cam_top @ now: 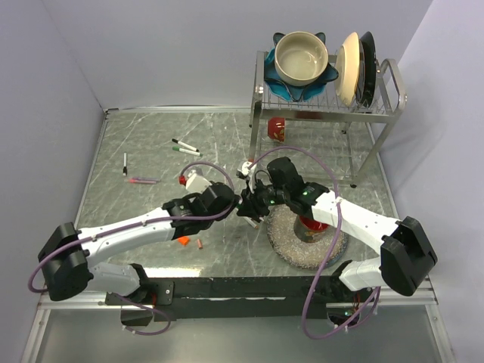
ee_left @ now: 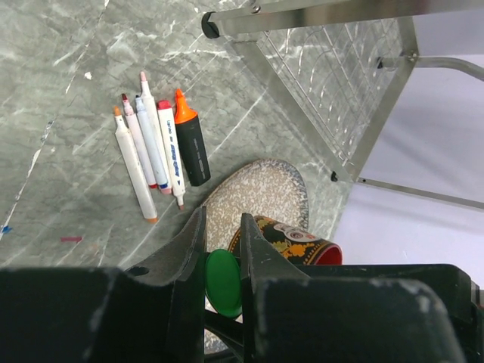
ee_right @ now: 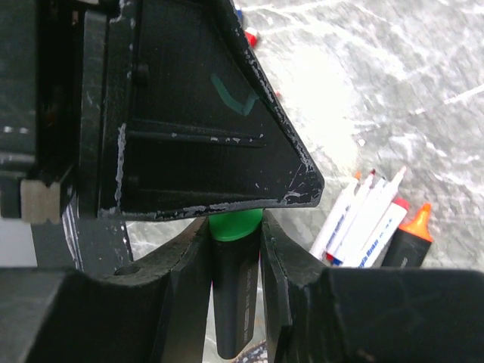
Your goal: Open the pen caps
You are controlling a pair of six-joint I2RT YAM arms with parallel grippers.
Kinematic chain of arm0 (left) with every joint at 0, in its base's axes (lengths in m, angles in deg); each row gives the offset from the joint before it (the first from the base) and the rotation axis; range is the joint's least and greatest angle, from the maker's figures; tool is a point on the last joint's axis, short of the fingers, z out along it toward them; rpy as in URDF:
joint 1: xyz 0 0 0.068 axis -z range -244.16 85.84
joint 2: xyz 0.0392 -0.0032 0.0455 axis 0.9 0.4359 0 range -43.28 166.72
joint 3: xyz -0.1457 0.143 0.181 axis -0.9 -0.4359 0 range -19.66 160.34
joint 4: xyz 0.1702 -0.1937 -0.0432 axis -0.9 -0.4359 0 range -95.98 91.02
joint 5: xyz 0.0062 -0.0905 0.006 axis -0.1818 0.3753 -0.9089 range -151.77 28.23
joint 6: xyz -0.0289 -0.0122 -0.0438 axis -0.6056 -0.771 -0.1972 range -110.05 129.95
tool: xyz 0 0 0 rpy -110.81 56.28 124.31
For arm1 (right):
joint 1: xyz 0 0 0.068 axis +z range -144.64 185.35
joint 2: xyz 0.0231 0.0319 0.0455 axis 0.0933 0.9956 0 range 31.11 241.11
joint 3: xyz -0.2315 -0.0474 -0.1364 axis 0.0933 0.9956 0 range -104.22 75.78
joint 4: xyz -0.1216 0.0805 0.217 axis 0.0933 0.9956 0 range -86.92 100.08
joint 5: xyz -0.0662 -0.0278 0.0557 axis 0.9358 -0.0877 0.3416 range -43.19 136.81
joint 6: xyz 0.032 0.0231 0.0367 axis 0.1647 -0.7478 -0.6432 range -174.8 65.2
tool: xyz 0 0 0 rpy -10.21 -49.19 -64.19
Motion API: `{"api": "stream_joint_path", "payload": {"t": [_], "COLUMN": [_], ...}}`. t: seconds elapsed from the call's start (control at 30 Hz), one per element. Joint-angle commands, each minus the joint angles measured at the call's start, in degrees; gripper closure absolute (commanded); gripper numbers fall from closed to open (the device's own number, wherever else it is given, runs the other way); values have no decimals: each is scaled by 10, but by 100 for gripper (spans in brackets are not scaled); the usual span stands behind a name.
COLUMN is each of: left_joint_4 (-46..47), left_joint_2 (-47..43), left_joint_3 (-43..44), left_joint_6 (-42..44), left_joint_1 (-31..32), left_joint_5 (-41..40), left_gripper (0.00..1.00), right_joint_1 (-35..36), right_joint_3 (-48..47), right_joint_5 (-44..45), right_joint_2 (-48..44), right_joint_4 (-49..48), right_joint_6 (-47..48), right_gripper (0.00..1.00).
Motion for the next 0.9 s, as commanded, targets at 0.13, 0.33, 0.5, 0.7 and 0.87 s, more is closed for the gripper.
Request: {"api": "stream_joint_path", "payload": {"t": [0.13, 0.33, 0.5, 0.7, 0.87], "left_joint_4": [0, -9, 4, 87, 232], "left_joint_2": [-90, -100, -100, -139, -175], "left_joint_3": [-37, -39, -41, -92, -165], "left_joint_6": [6, 0, 24, 84, 145], "left_joint_1": [-3, -3, -4, -4, -4], "left_joint_5": [-49, -52, -51, -48, -22], "left_gripper": [99, 99, 99, 99, 99], "right_joint_1": [9, 13, 13, 11, 1], "right_joint_3": [-27, -28, -32, -33, -38], "right_joint_5": [-13, -21, -65, -142, -164], "right_joint_2": [-8, -6, -4, 8, 23], "right_joint_4": [12, 17, 23, 23, 10], "right_joint_6": [24, 34, 34, 17, -20], "right_gripper": [58, 47, 57, 37, 35]}}
